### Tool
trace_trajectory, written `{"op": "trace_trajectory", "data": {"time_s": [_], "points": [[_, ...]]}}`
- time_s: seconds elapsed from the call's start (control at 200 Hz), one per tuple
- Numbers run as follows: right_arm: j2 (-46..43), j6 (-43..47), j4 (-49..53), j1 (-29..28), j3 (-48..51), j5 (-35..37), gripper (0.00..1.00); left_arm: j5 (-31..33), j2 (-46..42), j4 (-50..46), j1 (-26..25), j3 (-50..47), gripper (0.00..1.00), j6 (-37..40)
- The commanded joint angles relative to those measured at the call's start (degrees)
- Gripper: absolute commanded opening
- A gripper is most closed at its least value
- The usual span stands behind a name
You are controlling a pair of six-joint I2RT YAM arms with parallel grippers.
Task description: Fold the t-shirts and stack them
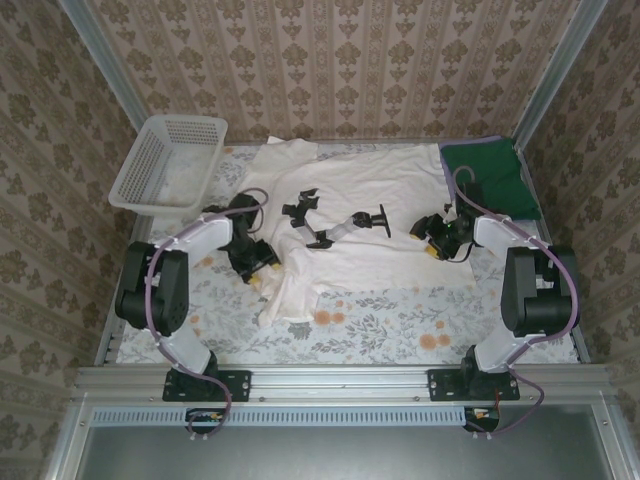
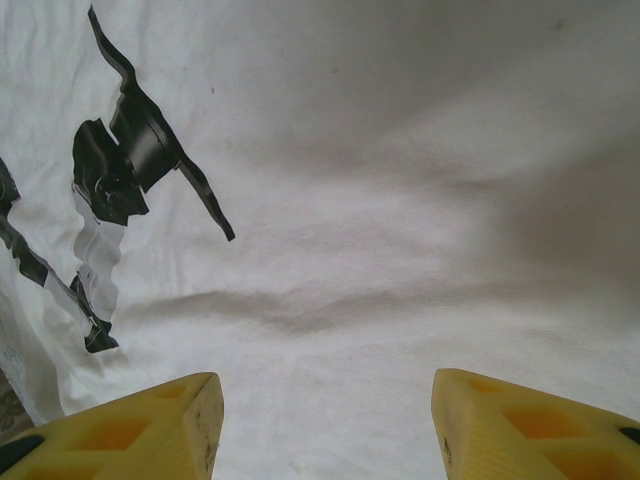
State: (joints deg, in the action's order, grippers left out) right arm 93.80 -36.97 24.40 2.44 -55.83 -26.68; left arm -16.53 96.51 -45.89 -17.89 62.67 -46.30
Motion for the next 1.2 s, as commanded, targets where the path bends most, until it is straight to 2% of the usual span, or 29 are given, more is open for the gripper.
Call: {"op": "trace_trajectory", "data": {"time_s": [0.0,0.105,0.21,0.365,0.465,0.585,0.885,1.1,1.195], "points": [[0.3,-0.9,1.6,-0.3,-2.1,-1.4,0.59,1.5,-0.2,-4.3,3.1,8.9,0.57,1.1],[0.4,-1.1,1.5,-0.4,-2.4,-1.5,0.59,6.5,4.0,-7.0,3.7,16.8,0.53,4.7],[0.5,-1.2,1.6,-0.4,-2.4,-1.4,0.58,11.9,9.3,-7.7,3.8,22.2,0.41,7.0],[0.8,-1.2,1.6,-0.4,-2.3,-1.1,0.58,19.6,15.0,-6.3,3.6,24.6,0.28,9.0],[1.4,-1.2,1.7,-0.4,-2.4,-0.7,0.57,20.4,18.1,-4.8,3.7,25.1,0.24,9.9],[2.5,-1.5,1.3,-0.4,-2.5,-0.4,0.57,23.9,21.5,-3.6,3.6,25.7,0.24,11.6],[2.6,-3.2,0.4,0.0,-0.5,-0.3,0.59,39.0,27.5,-6.3,4.2,30.9,0.24,16.6],[0.7,-4.6,-0.1,0.3,2.7,-0.2,0.61,41.0,27.8,-7.7,5.5,34.0,0.33,17.9],[-0.6,-5.6,-0.9,0.2,4.1,-0.9,0.62,40.6,27.0,-7.2,6.0,34.8,0.34,18.4]]}}
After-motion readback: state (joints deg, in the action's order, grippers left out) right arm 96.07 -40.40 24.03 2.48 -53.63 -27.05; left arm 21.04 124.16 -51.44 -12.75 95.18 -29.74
